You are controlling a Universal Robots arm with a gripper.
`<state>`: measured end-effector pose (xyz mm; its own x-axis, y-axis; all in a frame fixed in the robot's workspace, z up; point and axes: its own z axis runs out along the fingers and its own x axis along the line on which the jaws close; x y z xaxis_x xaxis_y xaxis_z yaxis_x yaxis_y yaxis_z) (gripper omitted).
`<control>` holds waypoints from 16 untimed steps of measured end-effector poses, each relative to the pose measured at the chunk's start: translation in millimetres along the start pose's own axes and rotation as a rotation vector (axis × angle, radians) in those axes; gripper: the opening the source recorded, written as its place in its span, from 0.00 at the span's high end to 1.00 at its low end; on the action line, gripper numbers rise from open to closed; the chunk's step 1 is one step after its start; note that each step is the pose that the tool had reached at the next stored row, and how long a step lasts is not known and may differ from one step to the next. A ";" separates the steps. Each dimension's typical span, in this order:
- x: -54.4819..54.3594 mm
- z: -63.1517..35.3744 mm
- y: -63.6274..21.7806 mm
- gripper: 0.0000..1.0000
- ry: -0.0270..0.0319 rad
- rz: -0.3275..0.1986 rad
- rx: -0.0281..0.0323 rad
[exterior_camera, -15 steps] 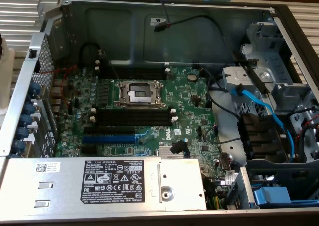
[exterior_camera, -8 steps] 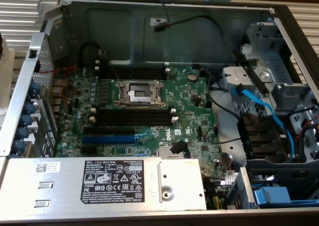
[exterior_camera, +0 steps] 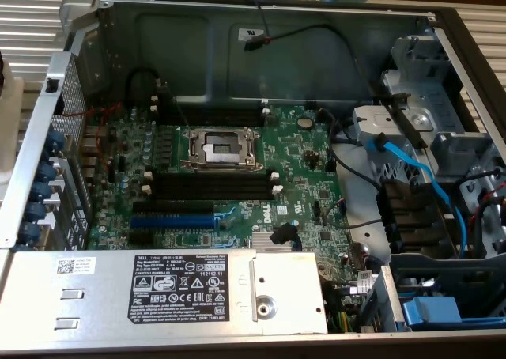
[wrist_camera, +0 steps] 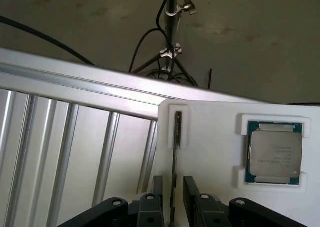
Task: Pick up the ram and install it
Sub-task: 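Pick up the ram and move it above insertion slot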
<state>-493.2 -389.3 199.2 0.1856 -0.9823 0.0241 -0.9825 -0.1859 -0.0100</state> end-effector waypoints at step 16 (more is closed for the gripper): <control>-0.3 0.4 0.2 0.69 0.0021 0.000 0.0161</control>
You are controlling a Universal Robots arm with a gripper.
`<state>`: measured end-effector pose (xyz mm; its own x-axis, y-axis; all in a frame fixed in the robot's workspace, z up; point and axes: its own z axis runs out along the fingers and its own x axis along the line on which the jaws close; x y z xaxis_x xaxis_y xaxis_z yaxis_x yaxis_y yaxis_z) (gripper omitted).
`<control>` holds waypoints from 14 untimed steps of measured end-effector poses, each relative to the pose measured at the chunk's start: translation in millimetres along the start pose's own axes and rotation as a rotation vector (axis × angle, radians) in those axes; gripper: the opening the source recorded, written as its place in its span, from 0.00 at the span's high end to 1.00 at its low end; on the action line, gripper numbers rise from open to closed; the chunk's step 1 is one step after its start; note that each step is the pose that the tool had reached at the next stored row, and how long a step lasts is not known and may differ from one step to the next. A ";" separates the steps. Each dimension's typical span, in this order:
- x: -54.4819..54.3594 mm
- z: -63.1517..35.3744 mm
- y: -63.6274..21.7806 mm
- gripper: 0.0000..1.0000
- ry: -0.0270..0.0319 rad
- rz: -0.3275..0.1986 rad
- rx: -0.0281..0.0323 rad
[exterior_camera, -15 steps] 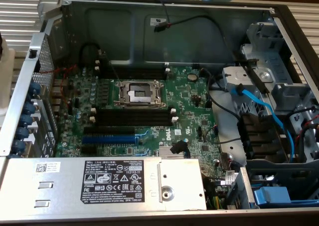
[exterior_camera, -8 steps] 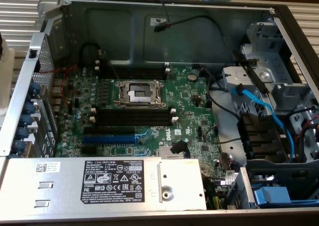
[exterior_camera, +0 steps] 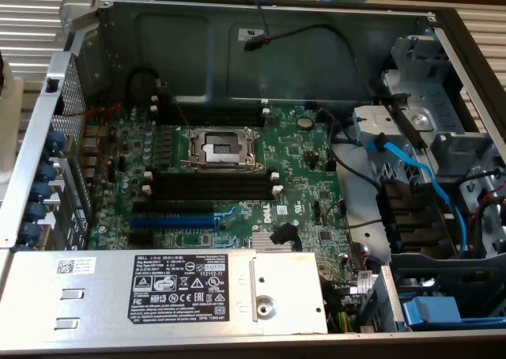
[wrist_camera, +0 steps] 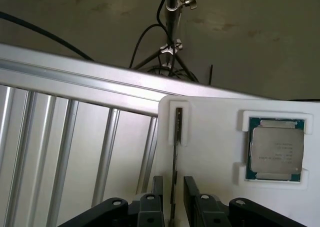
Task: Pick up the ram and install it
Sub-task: 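Pick up the ram and move it above insertion slot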
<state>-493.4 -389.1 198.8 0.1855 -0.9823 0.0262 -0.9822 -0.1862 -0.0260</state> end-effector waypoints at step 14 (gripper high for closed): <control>3.0 0.2 0.8 0.85 -0.0040 0.000 0.0008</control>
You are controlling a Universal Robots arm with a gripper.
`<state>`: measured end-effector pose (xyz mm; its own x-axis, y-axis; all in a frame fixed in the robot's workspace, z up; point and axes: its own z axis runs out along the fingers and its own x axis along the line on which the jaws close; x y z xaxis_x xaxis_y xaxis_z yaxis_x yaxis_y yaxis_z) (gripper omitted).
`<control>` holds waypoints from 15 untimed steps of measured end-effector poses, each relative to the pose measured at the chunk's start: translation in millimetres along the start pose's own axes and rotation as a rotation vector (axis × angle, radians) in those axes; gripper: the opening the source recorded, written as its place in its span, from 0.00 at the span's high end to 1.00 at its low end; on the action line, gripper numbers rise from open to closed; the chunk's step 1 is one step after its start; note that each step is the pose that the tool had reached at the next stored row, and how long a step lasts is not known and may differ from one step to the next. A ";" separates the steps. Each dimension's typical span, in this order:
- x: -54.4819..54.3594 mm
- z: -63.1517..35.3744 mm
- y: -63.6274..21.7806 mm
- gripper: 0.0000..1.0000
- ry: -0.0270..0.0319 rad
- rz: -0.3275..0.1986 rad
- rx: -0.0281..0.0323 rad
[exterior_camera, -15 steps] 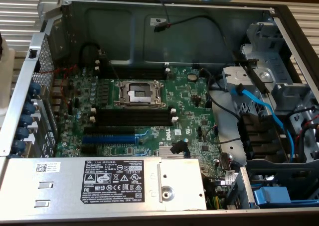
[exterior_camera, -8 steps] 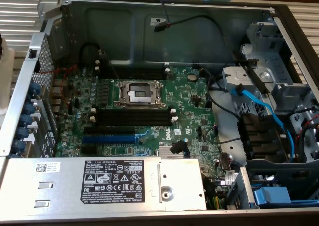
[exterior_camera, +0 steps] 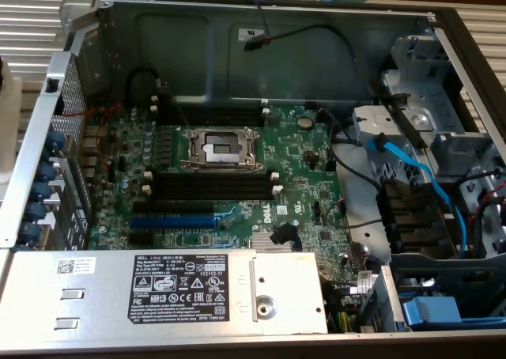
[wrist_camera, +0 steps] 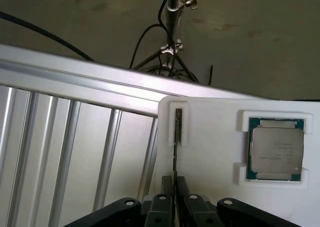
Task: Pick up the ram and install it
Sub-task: 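Pick up the ram and move it above insertion slot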
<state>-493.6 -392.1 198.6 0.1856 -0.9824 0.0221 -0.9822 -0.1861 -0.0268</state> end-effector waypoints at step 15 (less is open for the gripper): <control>0.2 0.6 0.1 0.85 -0.0130 0.000 0.0024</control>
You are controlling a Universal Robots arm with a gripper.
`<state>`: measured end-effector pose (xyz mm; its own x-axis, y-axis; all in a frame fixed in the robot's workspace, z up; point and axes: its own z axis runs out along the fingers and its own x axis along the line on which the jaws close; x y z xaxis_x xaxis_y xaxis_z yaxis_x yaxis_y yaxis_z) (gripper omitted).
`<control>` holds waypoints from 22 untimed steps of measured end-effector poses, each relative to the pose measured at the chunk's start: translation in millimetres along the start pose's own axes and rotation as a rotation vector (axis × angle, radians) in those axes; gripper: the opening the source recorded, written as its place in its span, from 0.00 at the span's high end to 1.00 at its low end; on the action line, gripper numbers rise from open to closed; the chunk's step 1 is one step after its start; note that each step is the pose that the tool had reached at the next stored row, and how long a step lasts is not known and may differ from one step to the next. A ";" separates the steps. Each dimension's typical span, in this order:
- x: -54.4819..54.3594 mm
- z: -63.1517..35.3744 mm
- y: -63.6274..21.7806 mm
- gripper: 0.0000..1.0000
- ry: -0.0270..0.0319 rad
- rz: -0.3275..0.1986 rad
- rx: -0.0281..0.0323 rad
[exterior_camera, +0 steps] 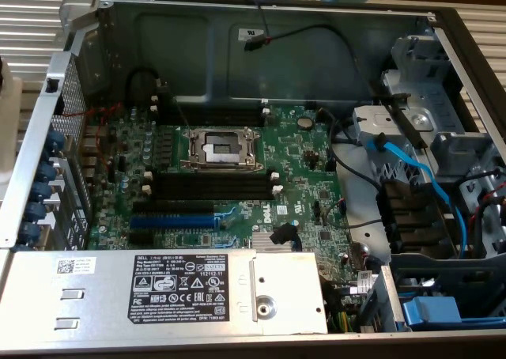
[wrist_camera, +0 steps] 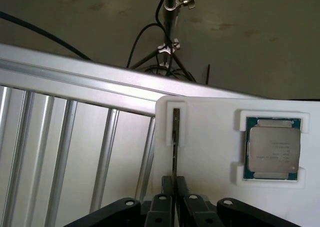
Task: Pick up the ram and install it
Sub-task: 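Pick up the ram and move it above insertion slot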
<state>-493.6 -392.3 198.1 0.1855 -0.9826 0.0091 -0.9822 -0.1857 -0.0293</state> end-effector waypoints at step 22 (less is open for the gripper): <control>-0.1 -7.6 -0.2 0.87 0.0062 0.000 -0.0015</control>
<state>-493.6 -392.2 205.6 0.1854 -0.9825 0.0154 -0.9822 -0.1857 -0.0278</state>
